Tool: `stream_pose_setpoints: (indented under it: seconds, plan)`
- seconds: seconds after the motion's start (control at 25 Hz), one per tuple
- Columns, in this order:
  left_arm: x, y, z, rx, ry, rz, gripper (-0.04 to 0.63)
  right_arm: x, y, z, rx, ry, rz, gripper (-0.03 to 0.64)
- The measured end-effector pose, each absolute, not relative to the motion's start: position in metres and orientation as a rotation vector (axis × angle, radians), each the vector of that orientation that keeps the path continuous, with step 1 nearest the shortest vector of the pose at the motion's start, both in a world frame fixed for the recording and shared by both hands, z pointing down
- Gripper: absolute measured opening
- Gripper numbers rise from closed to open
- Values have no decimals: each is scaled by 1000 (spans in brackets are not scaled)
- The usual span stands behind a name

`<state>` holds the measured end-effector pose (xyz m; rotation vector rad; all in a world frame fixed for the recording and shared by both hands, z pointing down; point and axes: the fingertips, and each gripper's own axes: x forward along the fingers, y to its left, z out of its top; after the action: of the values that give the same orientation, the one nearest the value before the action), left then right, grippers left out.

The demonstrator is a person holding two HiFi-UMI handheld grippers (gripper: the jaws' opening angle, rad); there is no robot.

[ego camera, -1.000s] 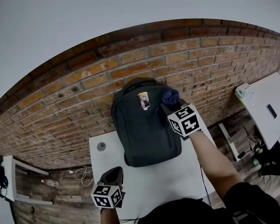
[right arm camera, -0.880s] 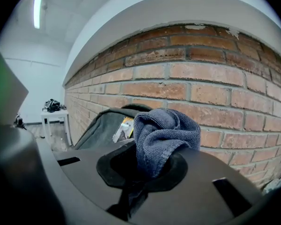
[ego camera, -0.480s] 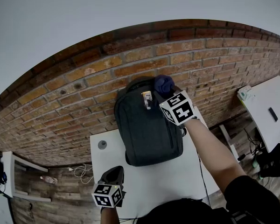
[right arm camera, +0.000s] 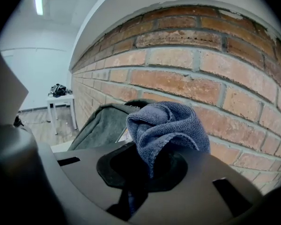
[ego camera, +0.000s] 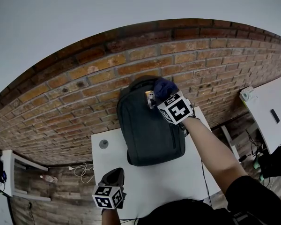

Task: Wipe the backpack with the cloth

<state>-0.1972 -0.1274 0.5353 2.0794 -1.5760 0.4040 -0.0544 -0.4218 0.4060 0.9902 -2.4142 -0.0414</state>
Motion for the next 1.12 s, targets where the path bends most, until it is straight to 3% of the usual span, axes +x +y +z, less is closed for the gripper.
stream_pose_setpoints:
  seconds: [1.12]
  plan:
    - [-179,-132,539,2107,-1529,407,-6,-52,-358,474,718,-2438,265,35]
